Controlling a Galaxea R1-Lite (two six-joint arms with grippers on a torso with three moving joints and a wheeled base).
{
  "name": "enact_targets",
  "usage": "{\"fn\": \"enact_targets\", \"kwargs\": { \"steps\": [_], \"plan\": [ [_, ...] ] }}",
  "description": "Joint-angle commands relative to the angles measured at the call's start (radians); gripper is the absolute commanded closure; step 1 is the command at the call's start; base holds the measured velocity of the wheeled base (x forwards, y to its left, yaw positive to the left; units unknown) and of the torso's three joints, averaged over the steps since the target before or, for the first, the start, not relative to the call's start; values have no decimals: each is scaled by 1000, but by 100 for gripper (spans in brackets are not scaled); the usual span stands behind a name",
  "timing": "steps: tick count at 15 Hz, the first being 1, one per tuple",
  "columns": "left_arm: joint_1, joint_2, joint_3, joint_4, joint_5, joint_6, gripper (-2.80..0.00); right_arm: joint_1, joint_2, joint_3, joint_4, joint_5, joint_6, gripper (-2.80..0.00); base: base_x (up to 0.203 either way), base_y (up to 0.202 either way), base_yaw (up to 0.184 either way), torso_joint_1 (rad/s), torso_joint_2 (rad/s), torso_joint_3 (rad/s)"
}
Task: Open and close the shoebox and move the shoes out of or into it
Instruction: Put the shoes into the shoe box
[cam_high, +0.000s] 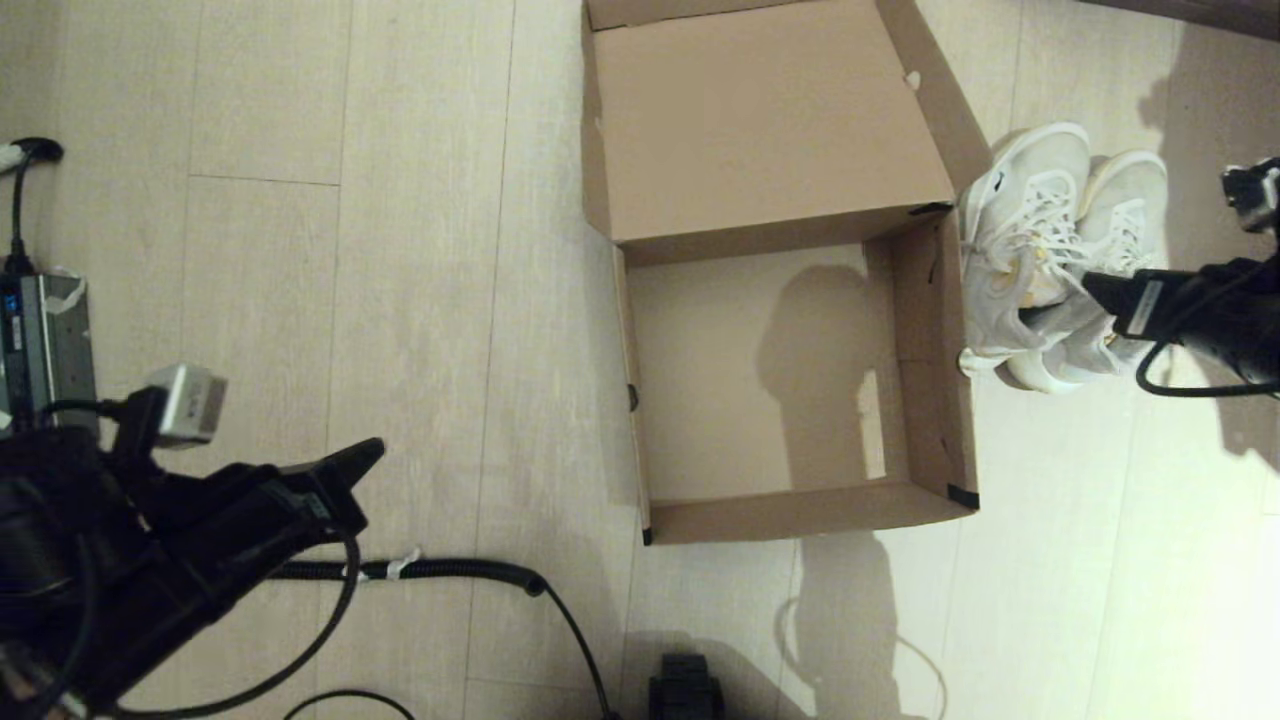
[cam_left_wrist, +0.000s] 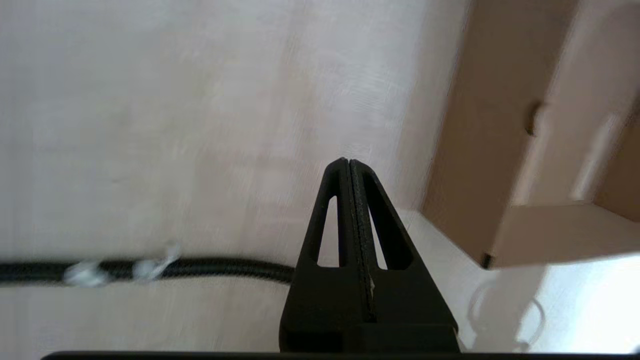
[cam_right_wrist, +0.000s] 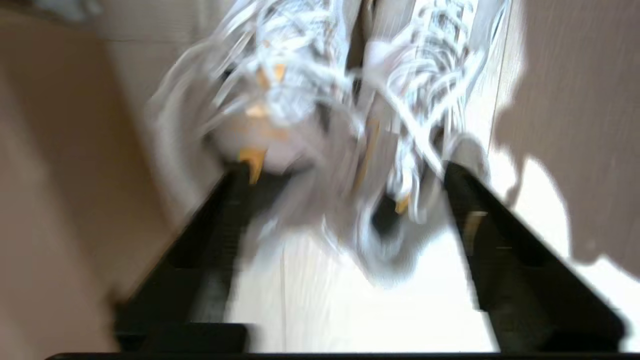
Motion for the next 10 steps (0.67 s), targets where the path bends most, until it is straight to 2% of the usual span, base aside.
{"fn": "enact_targets", "kwargs": {
  "steps": [1,4,6,10],
  "plan": [
    [-53,77,-20,-6,16,1,0,25,-109,63,4,24,2,0,0,0,0,0,0,0],
    [-91,127,-66,-10,24,7,0,149,-94,123,6,42,23,0,0,0,0,0,0,0],
    [-99,128,-65,-10,27,38,0,167,-40,147,-4,44,27,0,0,0,0,0,0,0],
    [-98,106,-30,-12,29,39,0,214,14,136,-9,60,53,0,0,0,0,0,0,0]
  ]
}}
